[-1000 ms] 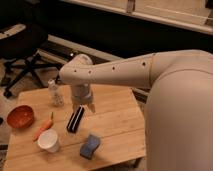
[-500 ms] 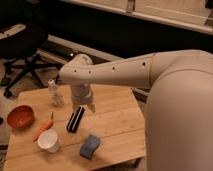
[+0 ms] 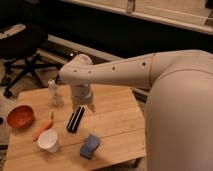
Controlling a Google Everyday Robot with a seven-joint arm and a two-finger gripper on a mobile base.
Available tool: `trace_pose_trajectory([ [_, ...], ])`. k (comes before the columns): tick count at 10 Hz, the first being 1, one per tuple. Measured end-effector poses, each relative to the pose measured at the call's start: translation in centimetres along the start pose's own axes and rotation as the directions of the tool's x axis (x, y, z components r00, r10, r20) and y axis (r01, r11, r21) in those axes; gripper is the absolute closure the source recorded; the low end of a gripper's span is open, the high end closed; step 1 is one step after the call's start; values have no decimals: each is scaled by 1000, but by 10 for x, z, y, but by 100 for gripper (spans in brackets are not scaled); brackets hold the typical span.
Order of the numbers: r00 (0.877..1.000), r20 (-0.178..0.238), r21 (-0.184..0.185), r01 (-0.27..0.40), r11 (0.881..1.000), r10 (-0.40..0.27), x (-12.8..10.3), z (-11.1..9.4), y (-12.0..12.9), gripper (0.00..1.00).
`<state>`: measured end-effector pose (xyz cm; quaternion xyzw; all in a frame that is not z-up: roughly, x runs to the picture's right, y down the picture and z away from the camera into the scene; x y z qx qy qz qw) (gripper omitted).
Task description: Place the white sponge in the ceramic cup
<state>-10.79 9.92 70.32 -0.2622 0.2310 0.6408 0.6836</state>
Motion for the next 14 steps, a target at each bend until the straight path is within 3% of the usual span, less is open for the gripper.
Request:
trace_pose_trajectory([
  [2, 999, -39, -1, -23, 1000, 23, 5, 4, -9, 35],
  [4, 989, -105, -4, -101, 995, 100, 15, 15, -35, 35],
  [6, 971, -176, -24, -170, 985, 163, 28, 34, -51, 35],
  [9, 944, -268, -40, -212, 976, 194, 49, 65, -59, 35],
  [11, 928, -305, -17, -228, 973, 213, 65, 82, -60, 35],
  [14, 911, -329, 16, -258, 966, 249, 90, 101, -54, 35],
])
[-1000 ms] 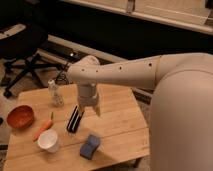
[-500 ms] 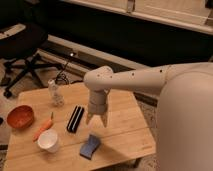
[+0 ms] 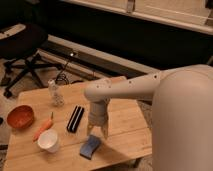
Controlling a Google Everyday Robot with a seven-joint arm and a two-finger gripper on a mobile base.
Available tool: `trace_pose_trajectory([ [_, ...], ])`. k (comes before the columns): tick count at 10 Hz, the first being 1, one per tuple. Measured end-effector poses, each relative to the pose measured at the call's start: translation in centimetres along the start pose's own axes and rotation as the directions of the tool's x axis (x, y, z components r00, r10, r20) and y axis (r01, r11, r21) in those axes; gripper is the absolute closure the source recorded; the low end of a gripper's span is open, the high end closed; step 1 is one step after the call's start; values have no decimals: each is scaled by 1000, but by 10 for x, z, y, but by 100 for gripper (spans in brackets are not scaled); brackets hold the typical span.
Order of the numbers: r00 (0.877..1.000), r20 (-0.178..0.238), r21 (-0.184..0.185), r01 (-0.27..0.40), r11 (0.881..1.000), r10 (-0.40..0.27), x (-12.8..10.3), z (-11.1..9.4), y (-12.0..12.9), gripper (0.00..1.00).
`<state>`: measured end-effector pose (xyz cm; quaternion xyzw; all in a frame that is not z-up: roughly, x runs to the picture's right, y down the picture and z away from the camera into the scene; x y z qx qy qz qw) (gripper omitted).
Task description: Place the white sponge in the ceramic cup
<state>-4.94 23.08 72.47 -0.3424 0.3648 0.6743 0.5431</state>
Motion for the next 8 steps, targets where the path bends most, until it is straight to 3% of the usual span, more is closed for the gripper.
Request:
trace_pose_trajectory([
  [3, 999, -24, -31, -25, 999, 24, 16, 25, 16, 35],
  [6, 998, -1, -68, -67, 995, 67, 9, 38, 28, 35],
  [8, 995, 17, -66, -98, 993, 99, 4, 43, 27, 35],
])
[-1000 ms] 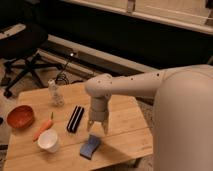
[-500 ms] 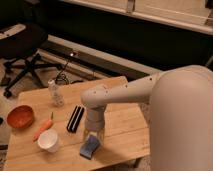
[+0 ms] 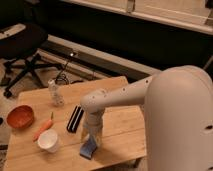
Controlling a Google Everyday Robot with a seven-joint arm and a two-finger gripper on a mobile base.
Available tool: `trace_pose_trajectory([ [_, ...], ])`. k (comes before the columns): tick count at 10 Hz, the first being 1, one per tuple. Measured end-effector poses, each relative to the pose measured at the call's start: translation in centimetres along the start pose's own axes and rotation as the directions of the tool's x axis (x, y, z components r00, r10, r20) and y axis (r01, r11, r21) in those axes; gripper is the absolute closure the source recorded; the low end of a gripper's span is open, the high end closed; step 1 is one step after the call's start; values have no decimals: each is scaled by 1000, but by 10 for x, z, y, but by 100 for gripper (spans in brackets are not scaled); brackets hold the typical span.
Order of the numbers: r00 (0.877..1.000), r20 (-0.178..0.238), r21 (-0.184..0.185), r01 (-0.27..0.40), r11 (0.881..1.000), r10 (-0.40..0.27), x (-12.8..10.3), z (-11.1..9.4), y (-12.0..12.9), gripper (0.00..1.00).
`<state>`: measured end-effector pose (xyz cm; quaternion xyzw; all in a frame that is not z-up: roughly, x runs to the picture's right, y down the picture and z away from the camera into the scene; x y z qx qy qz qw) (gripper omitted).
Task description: Place the white sponge in the ceramic cup
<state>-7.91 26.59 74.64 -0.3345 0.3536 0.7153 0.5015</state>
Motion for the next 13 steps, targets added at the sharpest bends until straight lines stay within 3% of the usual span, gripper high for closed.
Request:
trace_pose_trajectory([
  [3, 999, 29, 11, -32, 999, 32, -5, 7, -5, 35],
  [13, 992, 126, -17, 6, 1000, -4, -21, 8, 1, 35],
])
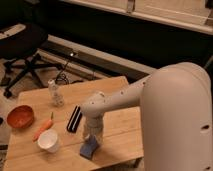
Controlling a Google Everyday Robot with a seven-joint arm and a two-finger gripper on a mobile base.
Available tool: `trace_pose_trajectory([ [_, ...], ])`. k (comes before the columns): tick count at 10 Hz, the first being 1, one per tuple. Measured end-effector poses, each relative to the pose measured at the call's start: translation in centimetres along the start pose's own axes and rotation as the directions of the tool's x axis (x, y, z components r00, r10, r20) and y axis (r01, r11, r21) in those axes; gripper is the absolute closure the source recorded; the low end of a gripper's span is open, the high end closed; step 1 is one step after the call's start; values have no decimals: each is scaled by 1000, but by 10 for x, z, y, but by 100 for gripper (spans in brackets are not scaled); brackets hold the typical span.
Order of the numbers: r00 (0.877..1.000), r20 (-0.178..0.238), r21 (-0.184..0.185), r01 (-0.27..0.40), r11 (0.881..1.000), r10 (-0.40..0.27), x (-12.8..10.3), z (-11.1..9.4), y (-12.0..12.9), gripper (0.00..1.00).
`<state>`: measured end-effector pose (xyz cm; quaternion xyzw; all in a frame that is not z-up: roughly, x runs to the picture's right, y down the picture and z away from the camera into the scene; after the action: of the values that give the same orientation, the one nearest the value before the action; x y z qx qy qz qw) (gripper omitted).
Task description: Place the white sponge in the ceramic cup
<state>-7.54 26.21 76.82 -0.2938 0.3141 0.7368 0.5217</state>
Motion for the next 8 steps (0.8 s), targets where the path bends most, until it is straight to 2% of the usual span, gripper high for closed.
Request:
trace_pose_trajectory([
  [5, 1000, 0, 0, 0, 1000, 0, 0, 0, 0, 35],
  [8, 1000, 3, 3, 30, 1000, -30, -8, 7, 0, 35],
])
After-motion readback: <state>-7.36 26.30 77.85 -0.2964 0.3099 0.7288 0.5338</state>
